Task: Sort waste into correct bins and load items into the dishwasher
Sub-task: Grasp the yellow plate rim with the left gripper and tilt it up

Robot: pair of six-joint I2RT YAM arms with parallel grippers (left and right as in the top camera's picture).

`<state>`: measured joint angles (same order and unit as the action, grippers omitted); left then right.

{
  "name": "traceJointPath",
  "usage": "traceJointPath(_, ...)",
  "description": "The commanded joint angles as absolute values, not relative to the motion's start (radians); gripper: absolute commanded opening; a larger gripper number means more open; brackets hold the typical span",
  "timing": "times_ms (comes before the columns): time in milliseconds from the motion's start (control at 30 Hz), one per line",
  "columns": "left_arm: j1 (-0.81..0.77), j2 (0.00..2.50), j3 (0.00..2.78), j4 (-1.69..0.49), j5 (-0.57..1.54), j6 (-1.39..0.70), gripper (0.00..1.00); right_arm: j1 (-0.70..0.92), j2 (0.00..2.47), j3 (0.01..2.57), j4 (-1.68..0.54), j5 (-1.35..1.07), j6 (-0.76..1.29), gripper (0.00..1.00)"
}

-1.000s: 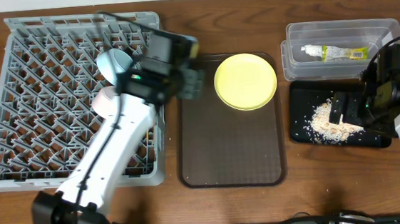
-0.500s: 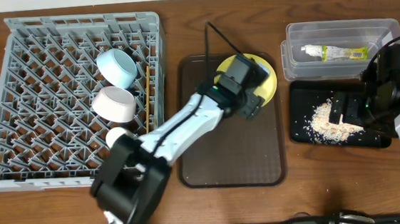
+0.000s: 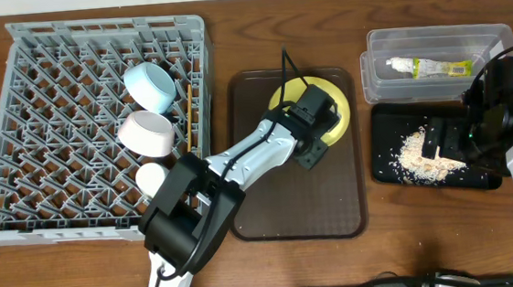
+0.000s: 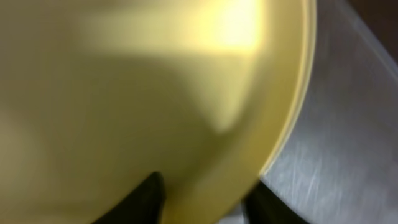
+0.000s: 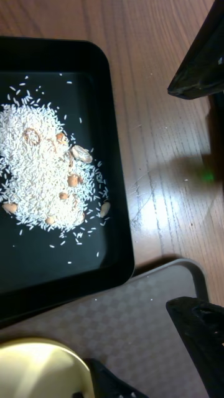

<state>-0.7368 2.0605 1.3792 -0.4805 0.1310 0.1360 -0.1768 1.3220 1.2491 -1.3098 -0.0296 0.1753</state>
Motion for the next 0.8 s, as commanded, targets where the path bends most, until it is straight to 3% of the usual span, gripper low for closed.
traceJointPath(0,-0.736,2.066,1.380,-0.571,0.138,0.141,0.30,-0.191,1.311,1.263,-1.310,-0.034,0.178,0.99)
traceJointPath(367,-0.739,2.067,1.380,-0.604,-0.014,0.141,0.31,-0.191,1.311,1.263,-1.309,-0.034,0.178,0.99)
traceJointPath(767,-0.743,2.099,1.375,-0.563,-0.020,0.141,0.30,-0.191,1.311,1.263,-1.309,-0.034,0.178,0.99)
